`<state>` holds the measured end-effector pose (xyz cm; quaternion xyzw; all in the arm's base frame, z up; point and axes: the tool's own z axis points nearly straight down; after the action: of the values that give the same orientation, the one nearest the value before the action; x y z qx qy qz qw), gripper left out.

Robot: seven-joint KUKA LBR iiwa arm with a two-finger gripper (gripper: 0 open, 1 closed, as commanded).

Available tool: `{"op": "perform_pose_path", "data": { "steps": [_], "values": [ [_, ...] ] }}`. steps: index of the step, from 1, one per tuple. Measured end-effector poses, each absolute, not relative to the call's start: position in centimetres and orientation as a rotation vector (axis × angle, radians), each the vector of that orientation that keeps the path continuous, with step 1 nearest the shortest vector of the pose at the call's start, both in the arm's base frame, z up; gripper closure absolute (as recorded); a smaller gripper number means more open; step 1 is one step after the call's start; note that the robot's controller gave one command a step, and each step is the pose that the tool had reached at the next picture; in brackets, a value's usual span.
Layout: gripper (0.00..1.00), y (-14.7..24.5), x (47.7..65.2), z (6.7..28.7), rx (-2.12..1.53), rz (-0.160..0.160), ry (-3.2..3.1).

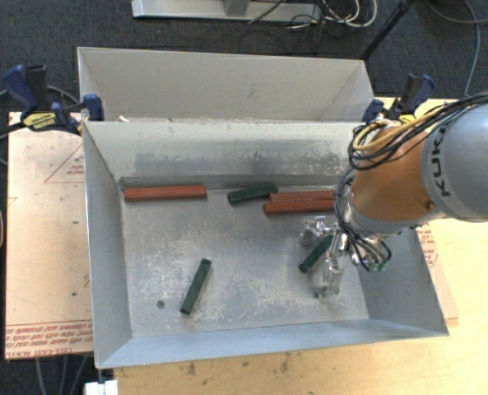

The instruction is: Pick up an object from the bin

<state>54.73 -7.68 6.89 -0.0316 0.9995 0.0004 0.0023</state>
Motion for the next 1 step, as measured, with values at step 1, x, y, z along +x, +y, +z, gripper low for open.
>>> {"op": "perform_pose_path", "data": {
  "steps": [1],
  "values": [
    [1.0,-7.71,54.65,7.04,-0.102,0.0,3.137]
  ]
}}
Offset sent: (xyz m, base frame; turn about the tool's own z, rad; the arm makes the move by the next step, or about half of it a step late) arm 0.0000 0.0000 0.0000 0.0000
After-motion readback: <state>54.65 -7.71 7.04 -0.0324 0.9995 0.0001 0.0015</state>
